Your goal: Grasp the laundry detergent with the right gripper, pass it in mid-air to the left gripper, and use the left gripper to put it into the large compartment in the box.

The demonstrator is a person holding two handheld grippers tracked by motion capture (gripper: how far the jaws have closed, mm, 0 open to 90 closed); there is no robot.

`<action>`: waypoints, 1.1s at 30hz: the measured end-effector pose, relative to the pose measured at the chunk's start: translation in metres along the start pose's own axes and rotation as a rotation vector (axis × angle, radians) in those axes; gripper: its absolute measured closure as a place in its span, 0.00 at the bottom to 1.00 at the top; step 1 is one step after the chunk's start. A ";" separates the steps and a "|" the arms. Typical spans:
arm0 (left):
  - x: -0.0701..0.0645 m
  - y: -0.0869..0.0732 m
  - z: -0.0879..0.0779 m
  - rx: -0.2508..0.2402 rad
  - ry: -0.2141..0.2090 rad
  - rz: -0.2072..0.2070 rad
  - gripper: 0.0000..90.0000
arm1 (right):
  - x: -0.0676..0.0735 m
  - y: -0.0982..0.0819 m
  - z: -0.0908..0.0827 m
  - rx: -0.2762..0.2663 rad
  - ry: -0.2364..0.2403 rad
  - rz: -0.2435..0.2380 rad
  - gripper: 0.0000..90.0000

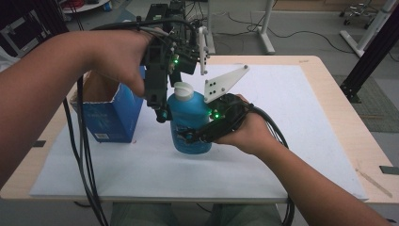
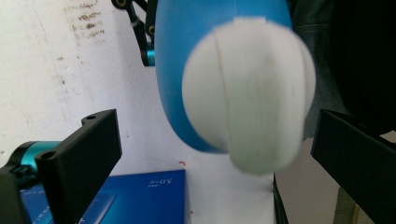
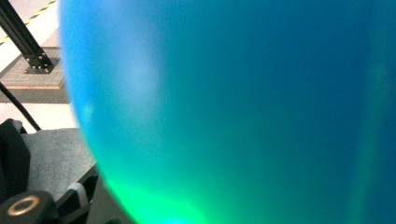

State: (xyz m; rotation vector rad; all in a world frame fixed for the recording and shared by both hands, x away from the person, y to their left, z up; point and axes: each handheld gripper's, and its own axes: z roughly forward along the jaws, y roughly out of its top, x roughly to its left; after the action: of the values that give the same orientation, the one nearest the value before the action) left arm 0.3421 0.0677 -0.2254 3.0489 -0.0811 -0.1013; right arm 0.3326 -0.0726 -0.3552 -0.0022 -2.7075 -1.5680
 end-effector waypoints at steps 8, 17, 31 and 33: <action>-0.002 0.002 0.003 0.001 0.001 0.012 0.02 | -0.001 0.004 0.007 -0.006 0.010 0.008 0.52; -0.004 0.005 0.008 0.008 0.009 0.014 0.02 | 0.000 0.007 0.013 -0.013 0.027 0.028 0.52; -0.006 0.007 0.018 0.026 0.025 0.006 0.02 | 0.001 0.010 0.016 -0.014 0.021 0.035 0.52; -0.006 0.008 0.018 0.036 0.031 0.011 0.02 | 0.001 0.010 0.017 -0.016 0.022 0.037 0.52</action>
State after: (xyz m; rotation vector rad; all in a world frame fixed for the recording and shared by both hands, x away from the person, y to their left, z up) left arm 0.3350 0.0590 -0.2421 3.0841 -0.0981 -0.0526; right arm 0.3313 -0.0527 -0.3546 -0.0340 -2.6625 -1.5703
